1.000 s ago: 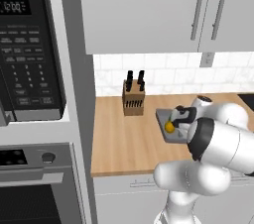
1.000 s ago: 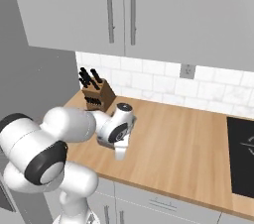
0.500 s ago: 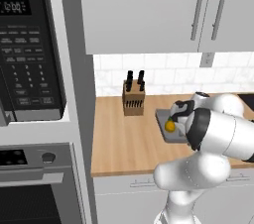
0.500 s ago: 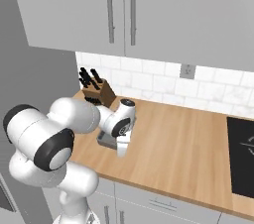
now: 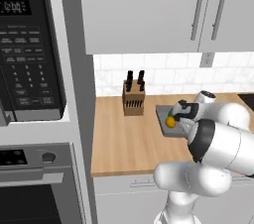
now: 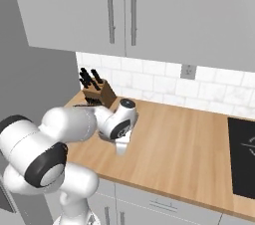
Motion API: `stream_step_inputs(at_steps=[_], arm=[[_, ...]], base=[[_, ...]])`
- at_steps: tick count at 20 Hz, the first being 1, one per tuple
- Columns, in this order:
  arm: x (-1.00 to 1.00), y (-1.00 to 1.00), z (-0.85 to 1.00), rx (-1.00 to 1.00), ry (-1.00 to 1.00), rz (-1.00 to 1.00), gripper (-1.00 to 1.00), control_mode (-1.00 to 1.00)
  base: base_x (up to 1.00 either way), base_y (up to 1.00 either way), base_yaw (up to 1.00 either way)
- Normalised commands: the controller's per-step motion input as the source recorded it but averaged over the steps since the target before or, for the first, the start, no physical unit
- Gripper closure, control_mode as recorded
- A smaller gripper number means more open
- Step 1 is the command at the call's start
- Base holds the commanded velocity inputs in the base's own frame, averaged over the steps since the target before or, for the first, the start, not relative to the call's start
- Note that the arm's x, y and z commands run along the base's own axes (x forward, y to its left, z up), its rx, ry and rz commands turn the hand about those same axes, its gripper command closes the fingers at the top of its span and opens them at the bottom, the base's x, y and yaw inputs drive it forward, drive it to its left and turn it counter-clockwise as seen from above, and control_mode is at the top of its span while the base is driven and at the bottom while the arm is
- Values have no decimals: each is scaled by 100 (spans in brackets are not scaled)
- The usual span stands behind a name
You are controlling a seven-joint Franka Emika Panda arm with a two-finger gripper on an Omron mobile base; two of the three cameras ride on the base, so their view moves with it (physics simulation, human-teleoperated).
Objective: Take the meat container that has the chicken drumstick and place it on the second highest rack of the freezer. Then take the vegetable container that has the lemon and broccoli and place it on the highest rack of the freezer.
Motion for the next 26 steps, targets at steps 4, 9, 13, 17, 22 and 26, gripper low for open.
stream_step_inputs(at_steps=[4,9,13,17,22,26], arm=[[-30,4,69,-4,-12,-1,100,-100],[-50,6,79,-8,-10,0,100,-100],[-60,20,90,-14,-4,0,100,-100],[-67,37,88,-13,-5,-3,100,-100],[-68,42,81,-11,-4,-5,100,-100],[-72,28,53,-1,-7,0,100,-100]], base=[[0,0,0],[0,0,0],[0,0,0],[0,0,0],[0,0,0],[0,0,0]])
